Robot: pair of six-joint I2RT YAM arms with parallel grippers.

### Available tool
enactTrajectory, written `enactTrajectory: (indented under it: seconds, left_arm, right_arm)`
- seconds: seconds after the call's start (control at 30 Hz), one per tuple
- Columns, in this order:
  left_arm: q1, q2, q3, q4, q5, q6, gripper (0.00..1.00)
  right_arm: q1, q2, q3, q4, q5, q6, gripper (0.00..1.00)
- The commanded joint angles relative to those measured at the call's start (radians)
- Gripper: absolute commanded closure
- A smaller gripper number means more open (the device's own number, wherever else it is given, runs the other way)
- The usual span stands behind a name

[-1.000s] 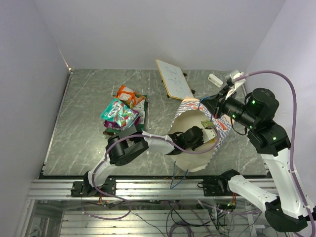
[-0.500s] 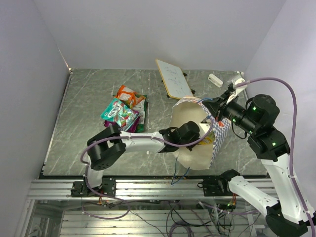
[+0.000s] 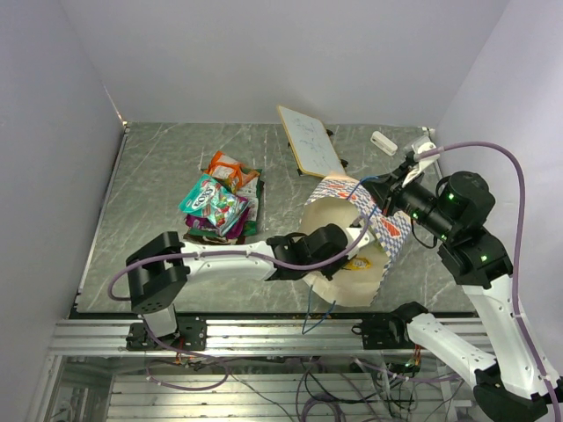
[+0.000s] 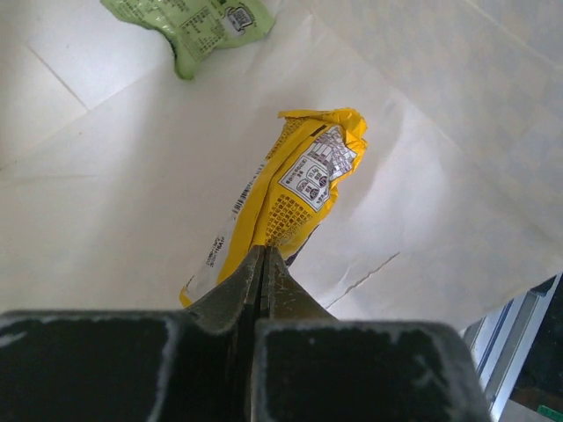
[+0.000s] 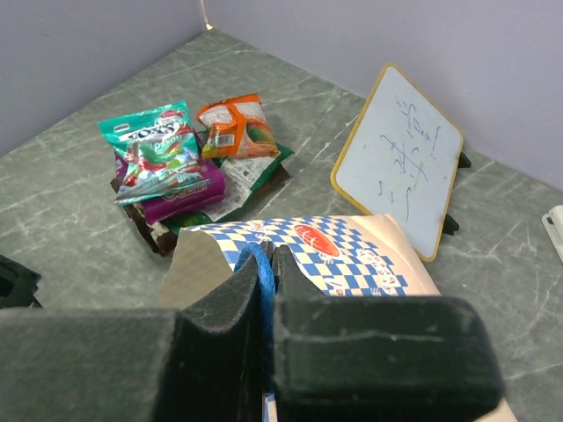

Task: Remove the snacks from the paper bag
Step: Take out the snack from the paper bag.

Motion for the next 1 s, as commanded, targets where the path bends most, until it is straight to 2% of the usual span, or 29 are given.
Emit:
enactTrajectory:
  seconds: [0.0, 0.47, 0.77, 0.97]
  left_arm:
    - [-0.002, -0.076, -0.019, -0.031, -0.044, -0.027, 0.93]
    - [-0.002, -0.285, -0.079, -0.097, -0.105, -0.04, 0.93]
    - [-0.002, -0.471, -0.021, -0.247, -0.212, -0.061, 0.93]
    - [0.014, -0.563, 0.037, -0.388, -0.345, -0.092, 0.93]
  right_arm:
    - [0.001, -0.002, -0.001, 0.046, 0.024, -0.014, 1.0]
    - [0.0, 0.001, -0.004, 0.089, 0.137, 0.001, 1.0]
    - [0.0, -0.007, -0.019, 0.095, 0.185, -0.019, 1.0]
    - [0.0, -0.01, -0.034, 0.113, 0.202, -0.017, 1.0]
